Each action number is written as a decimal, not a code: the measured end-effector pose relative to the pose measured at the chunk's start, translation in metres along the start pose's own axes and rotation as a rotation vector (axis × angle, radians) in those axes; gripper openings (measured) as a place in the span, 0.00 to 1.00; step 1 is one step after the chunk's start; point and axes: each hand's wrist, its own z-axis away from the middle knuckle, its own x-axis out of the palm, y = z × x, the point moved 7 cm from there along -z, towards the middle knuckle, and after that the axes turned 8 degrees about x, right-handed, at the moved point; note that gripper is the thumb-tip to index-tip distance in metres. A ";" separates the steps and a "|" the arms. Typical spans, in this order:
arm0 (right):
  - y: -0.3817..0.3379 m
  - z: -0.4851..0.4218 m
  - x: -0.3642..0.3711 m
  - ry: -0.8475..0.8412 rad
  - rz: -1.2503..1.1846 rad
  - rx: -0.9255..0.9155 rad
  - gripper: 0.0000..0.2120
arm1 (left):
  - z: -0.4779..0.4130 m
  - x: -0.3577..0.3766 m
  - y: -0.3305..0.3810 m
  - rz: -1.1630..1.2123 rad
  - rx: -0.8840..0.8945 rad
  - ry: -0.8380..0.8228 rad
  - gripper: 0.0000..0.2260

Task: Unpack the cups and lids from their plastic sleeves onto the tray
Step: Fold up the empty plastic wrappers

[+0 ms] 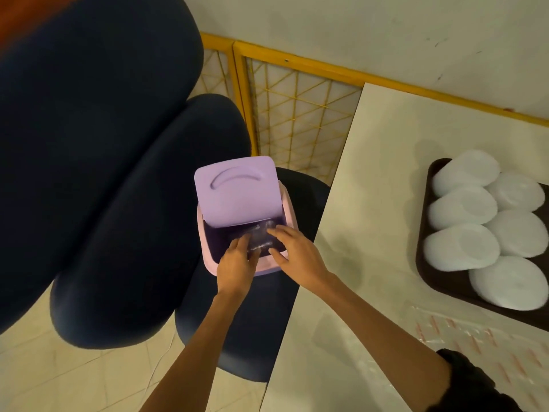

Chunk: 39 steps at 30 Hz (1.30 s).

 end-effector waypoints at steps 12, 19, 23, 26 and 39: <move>0.090 0.082 -0.050 0.097 -0.180 0.146 0.14 | 0.046 0.038 0.114 0.218 0.124 0.002 0.14; 0.190 0.168 -0.091 0.170 -0.243 0.249 0.14 | 0.108 0.099 0.193 0.197 0.228 -0.113 0.16; 0.249 0.208 -0.099 0.148 -0.149 0.325 0.16 | 0.143 0.133 0.232 0.195 0.274 -0.179 0.15; 0.287 0.229 -0.100 0.143 -0.053 0.385 0.16 | 0.165 0.154 0.252 0.186 0.294 -0.210 0.14; 0.374 0.259 -0.112 0.147 0.258 0.452 0.31 | 0.206 0.200 0.285 0.146 0.265 -0.273 0.15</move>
